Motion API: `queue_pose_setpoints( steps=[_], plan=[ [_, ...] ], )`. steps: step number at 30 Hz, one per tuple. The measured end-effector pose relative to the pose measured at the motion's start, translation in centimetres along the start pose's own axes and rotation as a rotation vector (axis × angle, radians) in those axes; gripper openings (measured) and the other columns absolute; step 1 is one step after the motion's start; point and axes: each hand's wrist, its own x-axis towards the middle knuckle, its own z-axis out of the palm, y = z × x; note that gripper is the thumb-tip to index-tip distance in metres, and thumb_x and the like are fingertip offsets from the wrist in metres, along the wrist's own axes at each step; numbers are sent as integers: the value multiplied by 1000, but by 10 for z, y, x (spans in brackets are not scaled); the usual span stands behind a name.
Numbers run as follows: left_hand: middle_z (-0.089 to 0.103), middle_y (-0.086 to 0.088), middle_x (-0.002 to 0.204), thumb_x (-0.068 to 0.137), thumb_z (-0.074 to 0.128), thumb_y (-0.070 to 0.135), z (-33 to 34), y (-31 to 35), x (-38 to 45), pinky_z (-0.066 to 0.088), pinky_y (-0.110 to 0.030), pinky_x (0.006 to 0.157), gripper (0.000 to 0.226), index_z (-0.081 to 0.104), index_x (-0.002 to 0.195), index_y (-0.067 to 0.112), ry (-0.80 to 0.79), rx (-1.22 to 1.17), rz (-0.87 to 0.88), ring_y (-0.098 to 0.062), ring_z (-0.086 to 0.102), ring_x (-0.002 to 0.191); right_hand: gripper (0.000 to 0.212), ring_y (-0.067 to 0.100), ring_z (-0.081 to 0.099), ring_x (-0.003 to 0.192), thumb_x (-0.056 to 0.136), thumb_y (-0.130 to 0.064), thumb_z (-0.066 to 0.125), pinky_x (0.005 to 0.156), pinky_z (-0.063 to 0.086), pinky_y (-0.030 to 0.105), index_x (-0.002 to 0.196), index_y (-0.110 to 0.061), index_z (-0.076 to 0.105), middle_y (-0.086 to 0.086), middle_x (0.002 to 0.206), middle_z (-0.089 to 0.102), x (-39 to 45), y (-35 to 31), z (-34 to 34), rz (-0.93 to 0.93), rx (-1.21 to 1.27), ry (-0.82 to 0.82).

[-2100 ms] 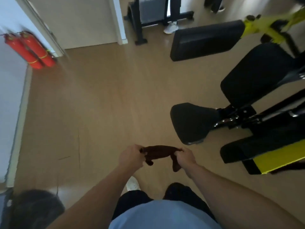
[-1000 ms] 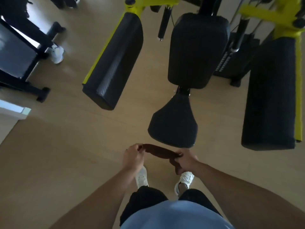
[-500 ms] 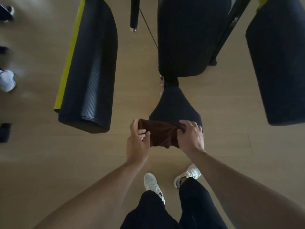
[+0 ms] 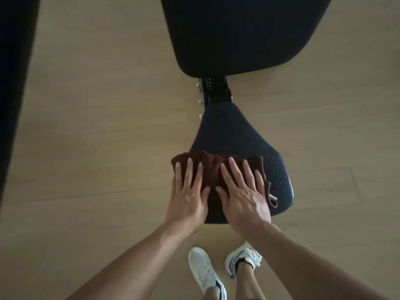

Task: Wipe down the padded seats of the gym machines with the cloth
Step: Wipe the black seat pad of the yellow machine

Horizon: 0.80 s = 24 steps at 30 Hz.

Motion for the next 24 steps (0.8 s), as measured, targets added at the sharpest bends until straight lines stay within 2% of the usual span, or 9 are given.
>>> queue_pose_setpoints(
  steps=[2, 5, 11, 14, 17, 21, 24],
  plan=[
    [-21, 3, 165, 106, 23, 43, 0, 6, 17, -11, -40, 122, 62, -5, 159, 29, 43, 38, 3, -25, -28, 149, 58, 20, 0, 158, 104, -51, 25, 127, 4, 45, 160, -35, 24, -12, 170, 11, 18, 8, -4, -66, -11, 3],
    [-21, 5, 165, 106, 24, 43, -9, 8, 50, -11, -42, 122, 62, -6, 159, 30, 20, 67, 24, -23, -25, 151, 57, 18, -1, 157, 105, -48, 21, 127, 3, 41, 160, -34, 23, -13, 170, 11, 50, 14, -9, -152, -11, 3],
    [-17, 10, 167, 107, 23, 40, -23, 13, 118, 5, -46, 126, 61, -8, 158, 35, -30, -92, -22, -21, -9, 155, 55, 16, -8, 157, 108, -40, 25, 126, -2, 39, 162, -35, 12, -13, 170, 1, 123, 17, -21, -188, -1, -7],
    [-9, 12, 168, 107, 26, 39, -23, 16, 119, 19, -41, 124, 59, -2, 159, 38, 28, -203, -26, -17, 2, 155, 54, 16, -7, 157, 108, -39, 27, 125, -4, 38, 161, -34, 15, -13, 170, 3, 134, 19, -23, -219, 8, 1],
    [-2, 13, 168, 107, 31, 37, -26, 8, 110, 24, -39, 123, 58, 7, 159, 36, 59, -227, 34, -17, 10, 155, 54, 16, -6, 157, 107, -38, 35, 125, -6, 37, 160, -34, 24, -13, 170, 9, 128, 18, -25, -216, 74, 9],
    [2, 13, 168, 107, 34, 32, -28, -3, 94, 25, -36, 122, 57, 13, 159, 35, 77, -229, 117, -13, 12, 154, 54, 15, -4, 157, 105, -43, 39, 125, -9, 36, 158, -35, 30, -15, 169, 13, 107, 10, -25, -206, 111, -4],
    [4, 15, 167, 107, 32, 34, -23, -11, 73, 20, -33, 123, 55, 13, 159, 35, 78, -210, 128, -14, 4, 155, 56, 16, -4, 157, 104, -45, 40, 126, -9, 37, 158, -36, 29, -16, 169, 12, 90, 3, -24, -206, 110, -23]
  ],
)
